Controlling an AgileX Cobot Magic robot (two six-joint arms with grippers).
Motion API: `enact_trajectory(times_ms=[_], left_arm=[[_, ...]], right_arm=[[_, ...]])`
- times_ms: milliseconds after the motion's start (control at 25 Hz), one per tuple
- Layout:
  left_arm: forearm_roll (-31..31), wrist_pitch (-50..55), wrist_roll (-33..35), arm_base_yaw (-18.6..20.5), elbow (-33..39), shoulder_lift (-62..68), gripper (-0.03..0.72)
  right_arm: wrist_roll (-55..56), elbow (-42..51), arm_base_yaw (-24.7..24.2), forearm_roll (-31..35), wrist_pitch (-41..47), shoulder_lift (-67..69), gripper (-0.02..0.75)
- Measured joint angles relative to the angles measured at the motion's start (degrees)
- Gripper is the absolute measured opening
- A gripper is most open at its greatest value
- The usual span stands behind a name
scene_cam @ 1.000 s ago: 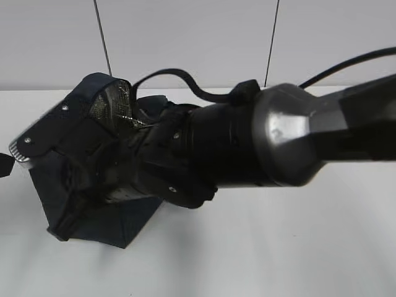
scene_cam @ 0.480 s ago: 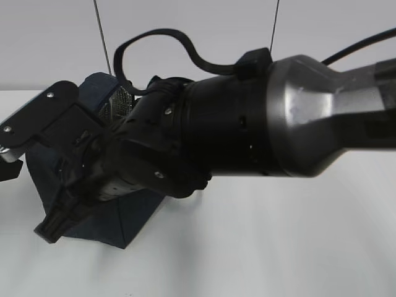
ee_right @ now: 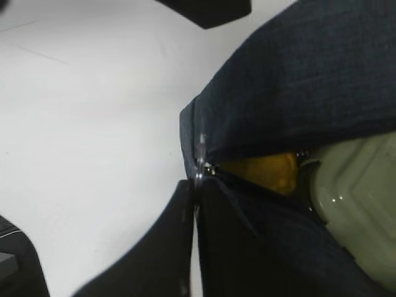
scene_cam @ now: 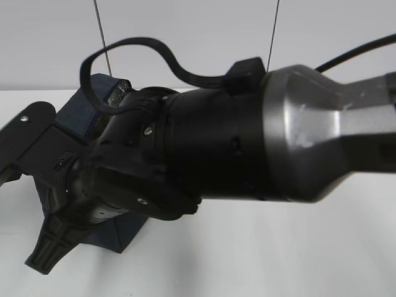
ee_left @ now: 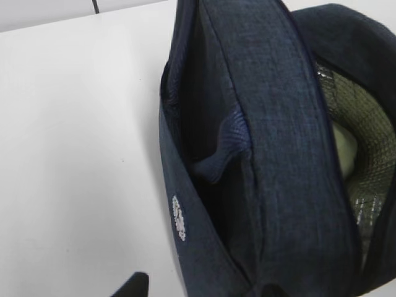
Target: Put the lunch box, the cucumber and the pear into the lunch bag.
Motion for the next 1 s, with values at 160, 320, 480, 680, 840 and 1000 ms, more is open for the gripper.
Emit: enact_trajectory(times_ms=[160,320,480,680,840,1000], left_arm=[[-0.1,0.0,0.5,0.0,0.0,0.0,0.330],[-0.2,0.0,1.8,0.0,0.0,0.0,0.330],[-2.9,0.0,6.5,0.0,0.0,0.0,0.330],[-10.4,0.4,19.8,0.0,0.0,1.7,0.330],[-13.3,0.6,26.0,0.0,0.0,3.1,0.330],[-17.3,1.7,31.7,0.0,0.0,4.5,0.330]], right_arm=[[0.3,-0.6,0.0,-2.0,0.0,-1.3,0.000],[1.9,-1.5,-0.8,-3.8,0.3,-1.5,0.000],[3.7,-2.8,-2.6,-5.0,0.4,-1.5,0.000],[4.1,-5.1,-3.2,-5.4,0.8,-1.5,0.000],[4.2,-5.3,-3.2,-5.4,1.1,-1.5,0.000],[4.2,-5.3,-3.2,-5.4,1.3,-1.5,0.000]])
